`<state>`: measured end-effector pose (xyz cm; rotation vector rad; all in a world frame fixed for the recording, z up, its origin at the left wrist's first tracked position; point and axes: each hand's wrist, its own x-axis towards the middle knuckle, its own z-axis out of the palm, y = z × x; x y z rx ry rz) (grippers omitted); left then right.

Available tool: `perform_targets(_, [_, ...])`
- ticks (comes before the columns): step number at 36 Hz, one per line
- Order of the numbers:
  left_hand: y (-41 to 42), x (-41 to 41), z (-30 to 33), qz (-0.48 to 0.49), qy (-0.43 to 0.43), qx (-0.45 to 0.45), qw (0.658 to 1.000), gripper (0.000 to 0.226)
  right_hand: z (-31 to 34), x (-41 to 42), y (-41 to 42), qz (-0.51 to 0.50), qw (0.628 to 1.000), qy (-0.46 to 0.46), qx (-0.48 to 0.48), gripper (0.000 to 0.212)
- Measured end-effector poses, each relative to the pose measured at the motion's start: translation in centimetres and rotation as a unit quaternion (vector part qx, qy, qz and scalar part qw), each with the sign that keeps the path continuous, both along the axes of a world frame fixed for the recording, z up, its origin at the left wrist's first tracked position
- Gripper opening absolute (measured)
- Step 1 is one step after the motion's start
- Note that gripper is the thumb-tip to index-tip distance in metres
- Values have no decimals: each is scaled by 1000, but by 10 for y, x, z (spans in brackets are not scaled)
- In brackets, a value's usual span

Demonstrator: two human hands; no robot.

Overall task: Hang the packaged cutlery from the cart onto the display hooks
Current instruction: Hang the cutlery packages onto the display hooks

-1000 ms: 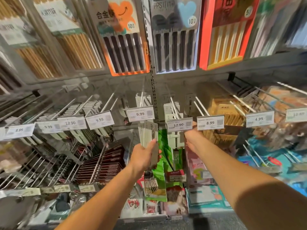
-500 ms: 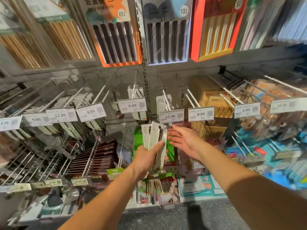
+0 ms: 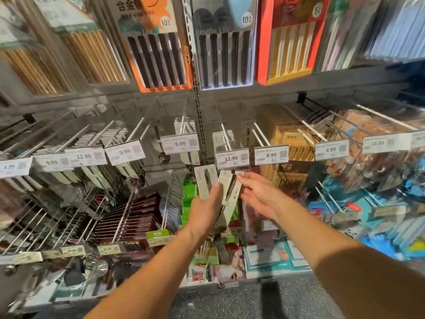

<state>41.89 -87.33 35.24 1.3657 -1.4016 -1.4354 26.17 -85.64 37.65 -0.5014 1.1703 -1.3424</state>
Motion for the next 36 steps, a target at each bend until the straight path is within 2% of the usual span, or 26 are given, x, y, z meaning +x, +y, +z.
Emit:
perform_targets(3, [-2,6,9,-8,-24,-30,999,53,3,1,1,4,1000,-31,3,21])
perform_targets(6, [-13,8,6,15,-18,-9,1000,53,3,3,-1,-7,998,-67,-3,27])
perform_targets(9, [-17,5,7,24,-7,30,999,35,2,4,-4,-2,996,-85,-3,31])
perform_targets(13, [-15,4,7,-20,27,122,992,35,-1,3,-7,20,996,-81,4,22])
perform_targets(15, [-13,3,9,-44,46,153,986,44,-7,2,-9,21,998,-56,23,22])
perform_targets(19, [-9,5,11,-114,63,172,977,53,-14,1,-13,-4,998,-24,52,23])
perform_targets(21, [-11,6,9,-137,10,151,979,51,-14,1,-14,-16,998,-1,62,21])
perform_targets(23, [-12,4,4,-118,-33,137,983,49,-15,0,-14,-23,998,17,61,22])
perform_targets(26, [-13,2,3,-104,-27,129,986,41,-11,-1,-11,28,998,45,46,27])
perform_targets(29, [-12,1,4,-101,28,123,987,35,-8,-6,-9,65,994,74,44,49])
perform_targets(33, [-18,3,9,-21,107,161,981,50,-6,-15,-8,145,987,54,35,33])
perform_targets(36, [-27,11,8,28,111,153,982,50,-4,-24,-6,130,988,75,44,37])
